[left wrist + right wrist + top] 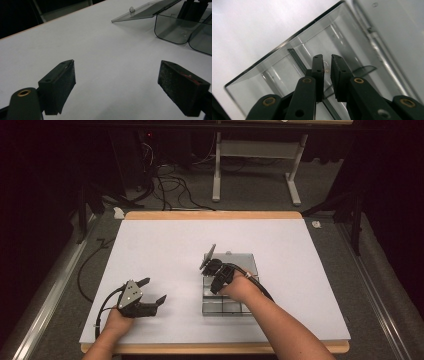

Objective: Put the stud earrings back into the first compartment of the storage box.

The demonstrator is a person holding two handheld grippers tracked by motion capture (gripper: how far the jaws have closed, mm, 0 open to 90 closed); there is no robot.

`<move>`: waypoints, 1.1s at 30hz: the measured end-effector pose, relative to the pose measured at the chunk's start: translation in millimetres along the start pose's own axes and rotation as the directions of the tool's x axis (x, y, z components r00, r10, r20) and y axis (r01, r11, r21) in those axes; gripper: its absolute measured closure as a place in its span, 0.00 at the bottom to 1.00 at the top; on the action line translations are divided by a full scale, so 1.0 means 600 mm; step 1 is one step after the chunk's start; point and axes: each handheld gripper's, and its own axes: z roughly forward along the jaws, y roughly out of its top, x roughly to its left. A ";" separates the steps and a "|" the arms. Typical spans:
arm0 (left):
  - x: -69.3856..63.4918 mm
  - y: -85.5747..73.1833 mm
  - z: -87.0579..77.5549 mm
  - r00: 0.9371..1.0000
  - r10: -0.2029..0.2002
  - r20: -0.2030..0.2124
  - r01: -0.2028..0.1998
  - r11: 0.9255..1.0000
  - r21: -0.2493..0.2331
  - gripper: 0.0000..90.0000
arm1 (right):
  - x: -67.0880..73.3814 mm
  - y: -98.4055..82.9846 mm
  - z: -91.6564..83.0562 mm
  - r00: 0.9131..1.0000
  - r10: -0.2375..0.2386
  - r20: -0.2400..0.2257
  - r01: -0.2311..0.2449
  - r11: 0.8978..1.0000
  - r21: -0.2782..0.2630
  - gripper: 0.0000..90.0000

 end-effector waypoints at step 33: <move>-0.002 0.000 0.001 1.000 0.016 -0.006 -0.016 1.000 0.005 0.17 | -0.101 -0.290 -0.115 0.937 0.345 0.056 -0.332 0.929 -0.163 0.82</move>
